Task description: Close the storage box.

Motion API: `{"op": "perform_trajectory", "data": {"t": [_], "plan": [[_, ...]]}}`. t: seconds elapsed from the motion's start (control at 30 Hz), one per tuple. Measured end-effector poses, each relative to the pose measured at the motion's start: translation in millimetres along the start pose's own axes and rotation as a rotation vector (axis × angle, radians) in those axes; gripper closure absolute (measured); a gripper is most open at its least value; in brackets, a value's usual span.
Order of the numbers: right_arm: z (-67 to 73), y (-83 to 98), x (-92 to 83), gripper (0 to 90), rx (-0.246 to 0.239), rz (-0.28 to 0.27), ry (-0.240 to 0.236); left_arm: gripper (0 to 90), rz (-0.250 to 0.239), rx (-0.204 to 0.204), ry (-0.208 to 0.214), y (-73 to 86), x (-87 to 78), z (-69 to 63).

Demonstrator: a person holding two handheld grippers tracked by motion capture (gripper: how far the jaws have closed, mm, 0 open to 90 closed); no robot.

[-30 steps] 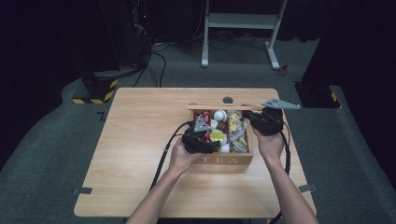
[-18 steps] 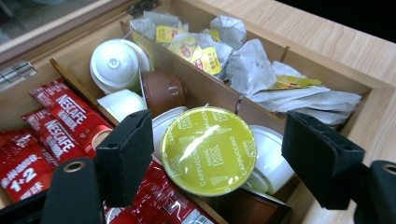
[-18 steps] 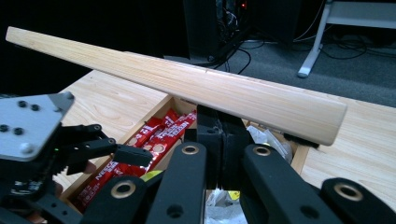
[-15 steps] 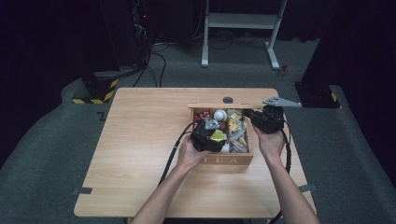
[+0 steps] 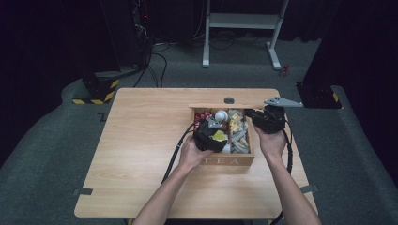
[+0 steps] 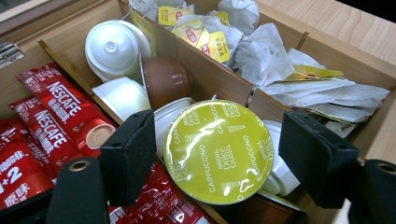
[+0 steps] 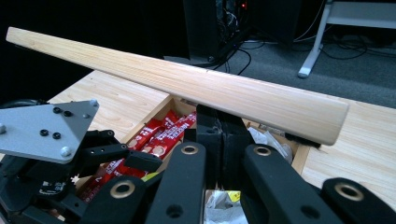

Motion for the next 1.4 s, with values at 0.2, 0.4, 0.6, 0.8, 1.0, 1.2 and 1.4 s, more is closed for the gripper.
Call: {"op": "perform_trajectory", "data": {"t": [0.2,0.4,0.6,0.8,1.0,1.2,1.4], "plan": [[0.2,-0.3,0.7,88.6,0.002,0.001,-0.001,32.2,0.017,0.016,-0.006,-0.4,2.4,-1.6],[0.6,0.0,1.6,88.6,0.003,0.006,0.0,35.7,0.037,0.029,-0.01,0.1,4.5,-3.4],[0.9,0.1,2.2,88.6,0.003,0.006,0.0,38.2,0.041,0.033,-0.01,0.2,4.7,-3.5],[1.0,0.0,2.7,88.6,0.001,0.006,0.001,38.6,0.033,0.034,-0.003,-0.4,4.0,-4.9],[1.0,0.3,2.5,88.6,-0.001,0.009,0.0,38.7,0.011,0.03,0.008,-2.5,2.8,-7.8],[1.2,0.2,2.8,88.6,0.002,0.005,-0.002,38.8,-0.015,0.018,0.014,-4.0,-3.9,-7.3],[1.6,0.7,4.0,88.6,-0.002,0.008,-0.001,38.8,-0.052,0.022,0.017,-8.2,-16.1,-4.4]]}}
Point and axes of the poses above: each handheld gripper's, and its own axes: x roughly forward along the jaws, y roughly out of its underside, z roughly to its left, the point moved 8 cm from there along x, roughly forward along the jaws, and after that the axes turned 5 degrees about -y, right-handed, at the moved point
